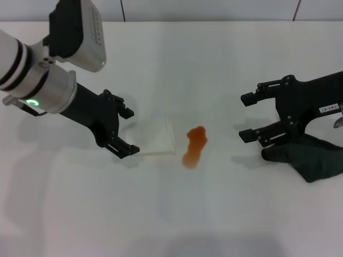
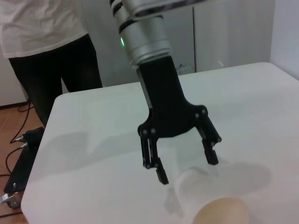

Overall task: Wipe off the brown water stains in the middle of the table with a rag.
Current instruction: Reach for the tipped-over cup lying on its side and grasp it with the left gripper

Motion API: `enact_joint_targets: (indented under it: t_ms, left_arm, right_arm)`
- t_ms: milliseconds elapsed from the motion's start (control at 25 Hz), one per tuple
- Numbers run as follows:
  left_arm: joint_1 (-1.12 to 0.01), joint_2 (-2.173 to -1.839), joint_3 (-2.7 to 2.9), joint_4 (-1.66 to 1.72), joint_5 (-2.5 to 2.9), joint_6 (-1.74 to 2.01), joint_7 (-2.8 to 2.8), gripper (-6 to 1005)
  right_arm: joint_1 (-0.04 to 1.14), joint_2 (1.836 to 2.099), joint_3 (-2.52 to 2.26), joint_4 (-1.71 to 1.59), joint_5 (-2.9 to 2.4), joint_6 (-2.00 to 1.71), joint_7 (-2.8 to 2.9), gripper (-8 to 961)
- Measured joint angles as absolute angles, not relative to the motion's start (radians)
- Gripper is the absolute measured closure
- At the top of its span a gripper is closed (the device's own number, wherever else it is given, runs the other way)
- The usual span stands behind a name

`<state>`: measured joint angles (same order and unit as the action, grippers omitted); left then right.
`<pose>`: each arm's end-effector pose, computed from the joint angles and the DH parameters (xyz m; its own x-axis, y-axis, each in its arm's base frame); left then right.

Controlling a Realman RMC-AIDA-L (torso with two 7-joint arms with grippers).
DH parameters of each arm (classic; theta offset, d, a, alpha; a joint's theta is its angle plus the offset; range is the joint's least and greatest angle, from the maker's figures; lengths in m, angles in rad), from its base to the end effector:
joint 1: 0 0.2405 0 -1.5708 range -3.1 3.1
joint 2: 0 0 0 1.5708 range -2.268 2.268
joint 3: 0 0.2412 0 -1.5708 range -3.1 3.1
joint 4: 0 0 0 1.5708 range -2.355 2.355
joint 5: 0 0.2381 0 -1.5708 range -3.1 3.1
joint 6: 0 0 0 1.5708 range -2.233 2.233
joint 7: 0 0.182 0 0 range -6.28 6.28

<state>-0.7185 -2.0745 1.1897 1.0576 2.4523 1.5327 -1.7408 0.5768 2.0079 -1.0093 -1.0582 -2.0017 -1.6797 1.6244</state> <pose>-0.1828 0.3953 -0.0399 0.9662 0.0930 -0.2404 0.0639 -0.9900 -0.1260 0.1756 0.3734 0.0130 0.9622 -0.1373 -0.2353 -0.1636 -0.9819 -0.0958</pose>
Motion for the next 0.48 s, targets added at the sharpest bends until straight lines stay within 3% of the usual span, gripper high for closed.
enact_joint_targets:
  t_ms: [480]
  left_arm:
    - [-0.736,-2.077,1.215,0.937,2.444,1.423,-1.695,108]
  right_arm:
    - [0.582,2.009,-1.009,-1.058,-2.002,-1.680,1.624,112]
